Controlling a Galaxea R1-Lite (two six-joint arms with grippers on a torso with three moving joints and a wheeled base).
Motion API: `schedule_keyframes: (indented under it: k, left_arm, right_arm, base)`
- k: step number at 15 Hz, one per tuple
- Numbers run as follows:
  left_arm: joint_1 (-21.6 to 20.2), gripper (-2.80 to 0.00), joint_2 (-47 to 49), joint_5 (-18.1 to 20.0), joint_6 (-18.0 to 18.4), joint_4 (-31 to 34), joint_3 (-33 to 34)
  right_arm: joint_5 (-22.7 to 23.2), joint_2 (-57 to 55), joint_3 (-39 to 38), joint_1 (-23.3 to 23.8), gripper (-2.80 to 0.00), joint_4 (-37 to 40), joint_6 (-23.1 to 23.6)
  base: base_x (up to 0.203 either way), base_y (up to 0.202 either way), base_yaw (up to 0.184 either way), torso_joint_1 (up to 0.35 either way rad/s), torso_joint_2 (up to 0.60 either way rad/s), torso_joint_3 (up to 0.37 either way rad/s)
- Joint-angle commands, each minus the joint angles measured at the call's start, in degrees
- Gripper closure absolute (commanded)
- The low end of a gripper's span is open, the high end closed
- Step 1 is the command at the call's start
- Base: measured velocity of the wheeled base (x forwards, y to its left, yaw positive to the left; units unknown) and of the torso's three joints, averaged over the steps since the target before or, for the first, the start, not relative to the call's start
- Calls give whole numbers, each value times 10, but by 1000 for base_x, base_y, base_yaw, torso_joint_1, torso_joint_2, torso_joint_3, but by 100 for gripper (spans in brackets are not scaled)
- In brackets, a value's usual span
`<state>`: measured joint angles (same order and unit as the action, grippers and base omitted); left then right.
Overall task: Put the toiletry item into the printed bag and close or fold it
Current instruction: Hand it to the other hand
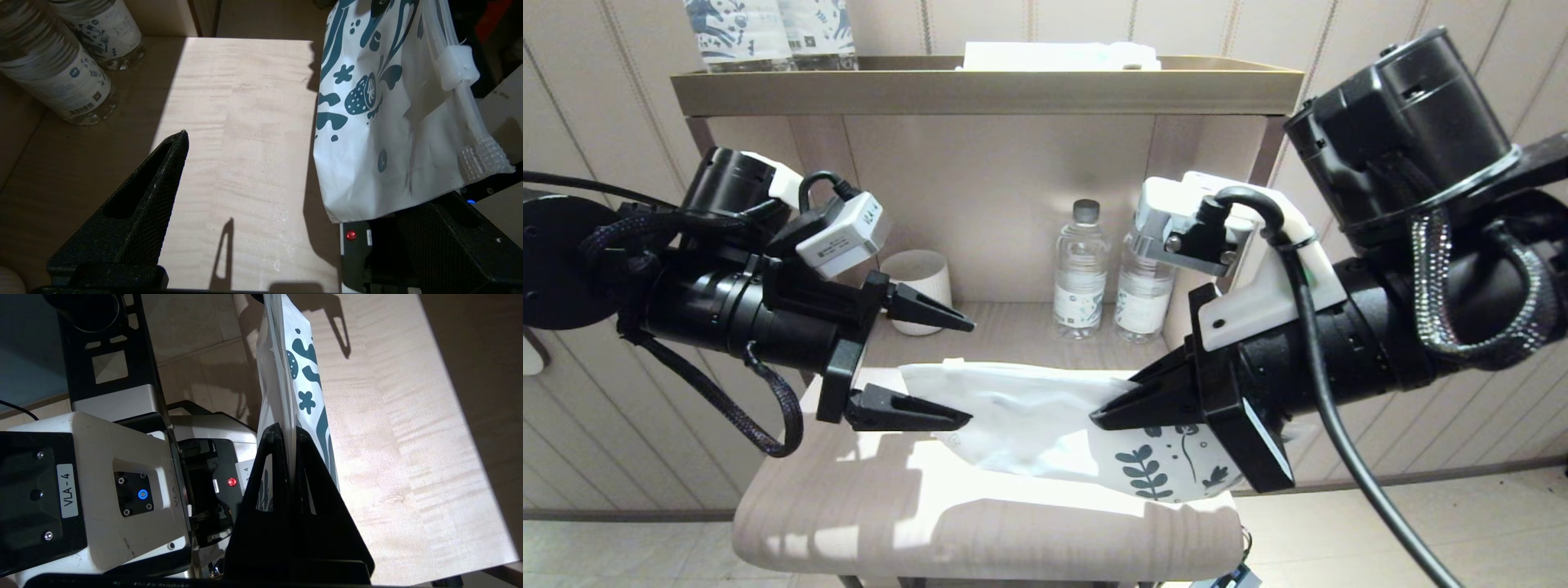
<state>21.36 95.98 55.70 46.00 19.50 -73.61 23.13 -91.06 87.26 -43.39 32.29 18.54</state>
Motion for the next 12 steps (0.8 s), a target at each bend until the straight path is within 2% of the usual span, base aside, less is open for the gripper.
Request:
schedule_keyframes:
  k: [1,10,12]
  left_arm:
    - [0,-280,2,3,14,2,5]
    - [1,-280,-9,-1,34,1,21]
    - [2,-280,-22,-19,43,2,36]
  right_arm:
    - [2,-1,4,0,0,4,2]
    - [2,-16,12,4,0,15,16]
    - [2,-22,27,8,0,30,17]
  base:
    - [0,0,0,0,0,0]
    - [0,0,0,0,0,0]
    - [0,0,0,0,0,0]
